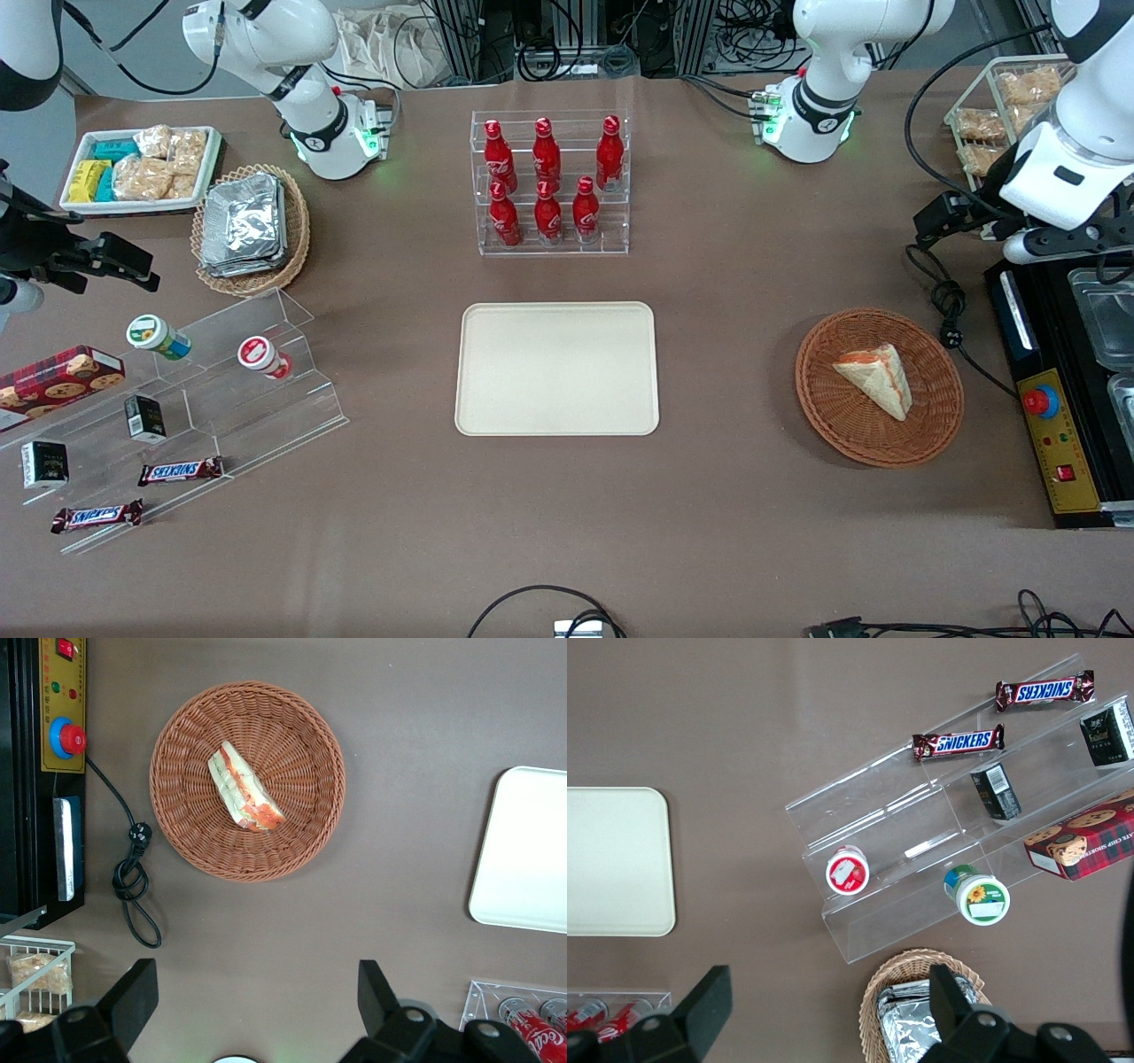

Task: Place sandwich from basket to tray
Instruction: 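Move the left gripper down over the wrapped sandwich in the wicker basket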

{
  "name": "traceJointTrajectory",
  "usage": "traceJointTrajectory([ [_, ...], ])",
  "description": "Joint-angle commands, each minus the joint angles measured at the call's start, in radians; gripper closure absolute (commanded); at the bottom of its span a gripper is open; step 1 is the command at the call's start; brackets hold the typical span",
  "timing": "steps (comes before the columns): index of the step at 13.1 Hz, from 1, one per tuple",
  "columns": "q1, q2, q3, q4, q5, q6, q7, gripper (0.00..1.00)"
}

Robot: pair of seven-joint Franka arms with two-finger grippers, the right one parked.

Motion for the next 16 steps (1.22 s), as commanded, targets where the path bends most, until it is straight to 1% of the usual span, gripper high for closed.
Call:
traceJointTrajectory([
  [1, 0.013, 0.000, -0.011, 0.004, 0.010, -0.006, 0.005, 0.00],
  [5, 0.013, 0.005, -0.011, -0.022, 0.019, 0.026, 0.005, 0.00],
  [8, 0.014, 0.046, 0.000, -0.041, 0.021, 0.072, -0.045, 0.00],
  [10, 0.040, 0.088, 0.000, -0.058, 0.021, 0.135, -0.256, 0.00],
  [12, 0.042, 0.140, 0.000, -0.059, 0.024, 0.160, -0.494, 0.00],
  [13, 0.043, 0.175, 0.000, -0.059, 0.024, 0.183, -0.539, 0.00],
  [14, 0.046, 0.198, 0.001, -0.064, 0.036, 0.207, -0.542, 0.00],
  [15, 0.062, 0.218, 0.001, -0.079, 0.068, 0.235, -0.558, 0.00],
  [16, 0.065, 0.233, 0.001, -0.097, 0.071, 0.267, -0.564, 0.00],
])
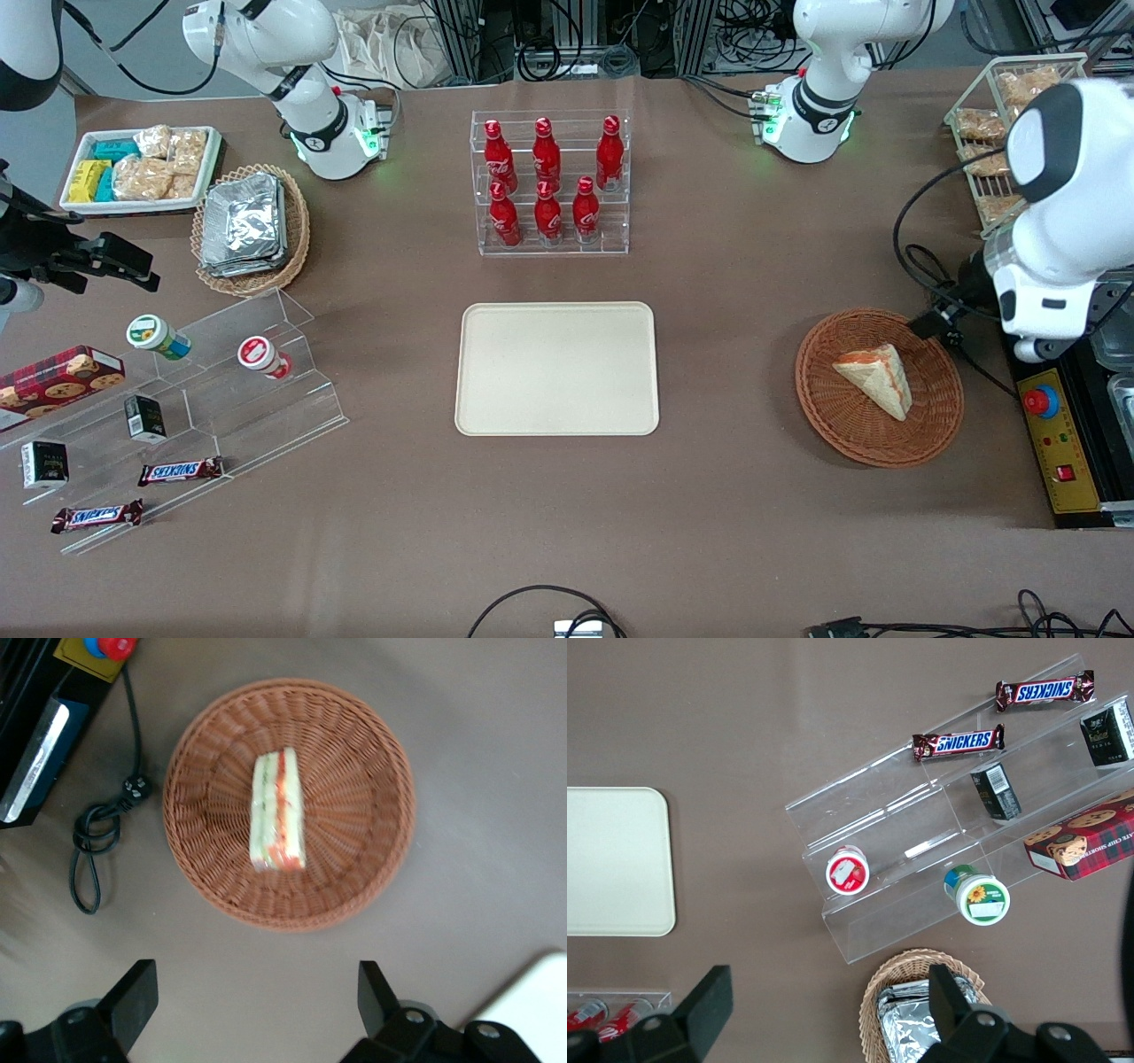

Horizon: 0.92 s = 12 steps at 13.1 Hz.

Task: Place sandwich from basket to tray
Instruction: 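Move the left gripper down over the wrapped sandwich in the wicker basket, then lower the left gripper and close it on the wrapped sandwich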

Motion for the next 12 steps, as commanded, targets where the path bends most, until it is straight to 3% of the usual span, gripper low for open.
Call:
traceJointTrajectory([
  [1, 0.023, 0.040, -0.008, -0.038, 0.029, 0.068, -0.047, 0.00],
  [12, 0.041, 0.201, 0.038, -0.178, 0.009, 0.371, -0.144, 0.00],
])
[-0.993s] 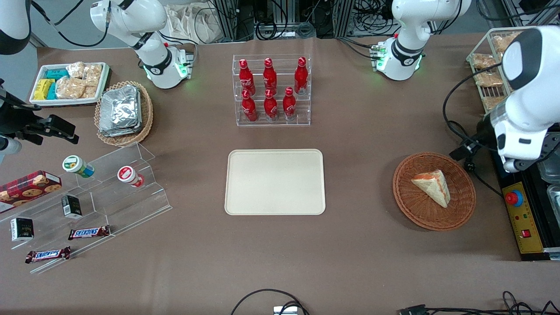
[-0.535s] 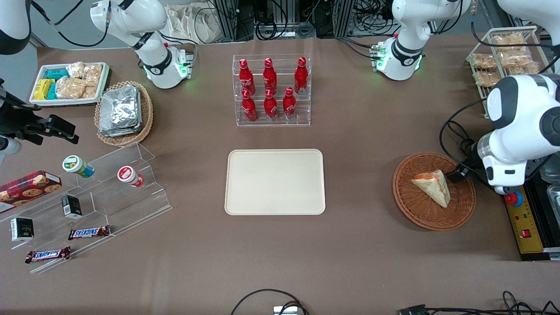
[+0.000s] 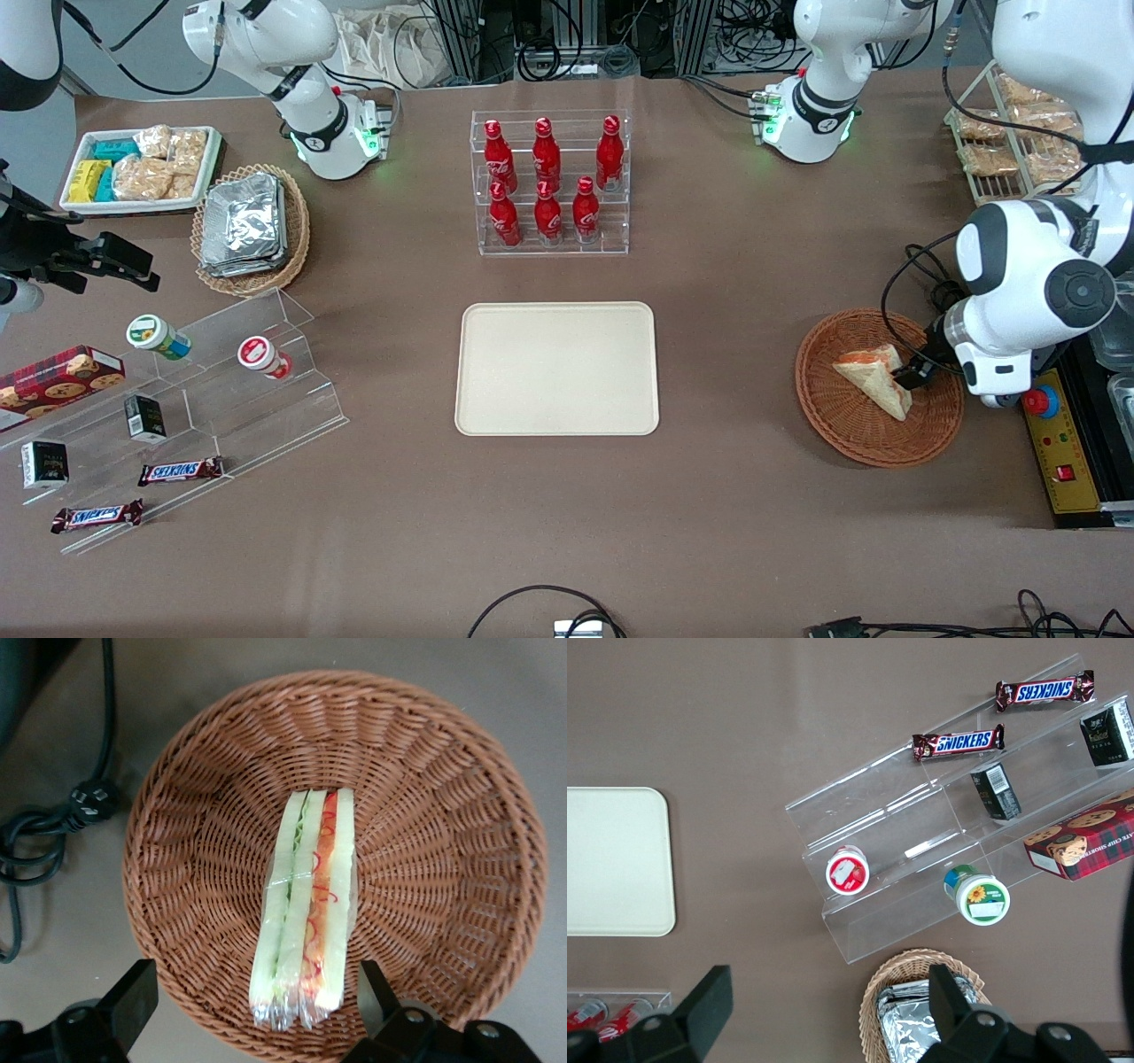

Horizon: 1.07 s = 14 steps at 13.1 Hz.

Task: Place sandwich from basket to tray
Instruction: 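Lower the left gripper and close it on the wrapped sandwich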

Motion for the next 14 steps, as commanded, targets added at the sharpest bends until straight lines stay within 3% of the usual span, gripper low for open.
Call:
traceJointTrajectory([
  [1, 0.005, 0.022, -0.008, -0.005, -0.003, 0.048, -0.045, 0.00],
  [14, -0.020, 0.114, -0.008, -0.041, -0.101, 0.171, -0.068, 0.00],
])
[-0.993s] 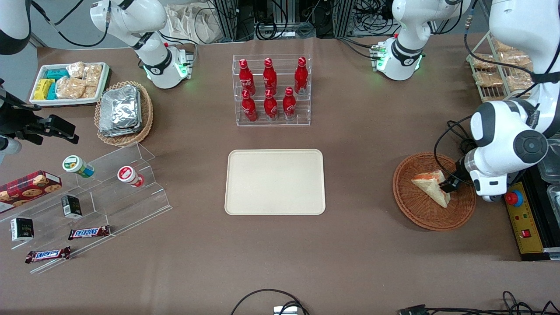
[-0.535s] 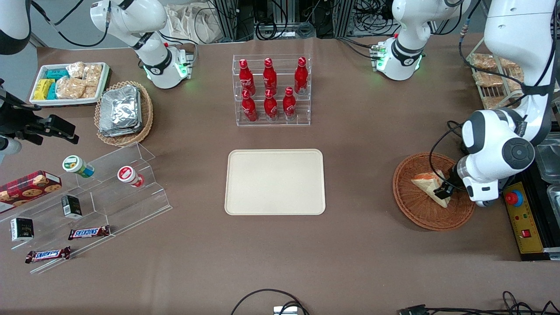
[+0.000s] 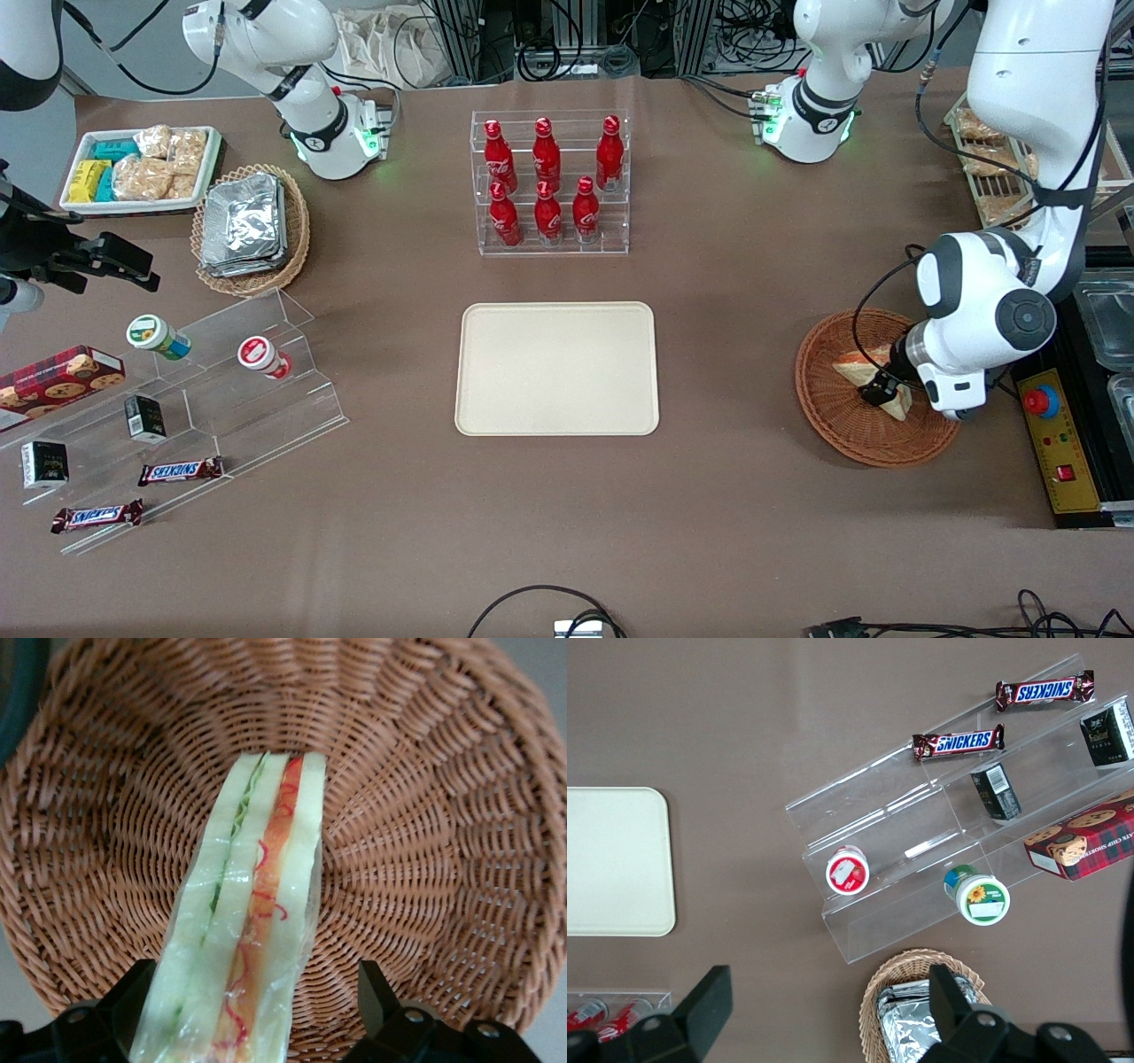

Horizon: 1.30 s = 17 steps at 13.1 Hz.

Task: Place sandwich from basket to tray
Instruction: 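Lower the left gripper and close it on the wrapped sandwich, then lift the sandwich out of the basket and carry it toward the tray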

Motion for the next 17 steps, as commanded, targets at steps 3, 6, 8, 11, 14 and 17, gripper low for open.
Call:
traceJointTrajectory([
  [3, -0.004, -0.001, 0.002, -0.018, -0.021, 0.012, -0.012, 0.25],
  [6, -0.009, -0.002, 0.002, -0.014, -0.002, -0.003, 0.016, 0.72],
  [8, -0.009, -0.008, 0.002, -0.011, -0.001, -0.020, 0.036, 0.96],
  [11, -0.009, -0.053, 0.002, -0.004, -0.001, -0.087, 0.188, 1.00],
  [14, -0.028, -0.108, -0.002, 0.130, 0.021, -0.290, 0.310, 1.00],
  [17, -0.032, -0.172, -0.054, 0.289, 0.050, -0.474, 0.482, 1.00],
])
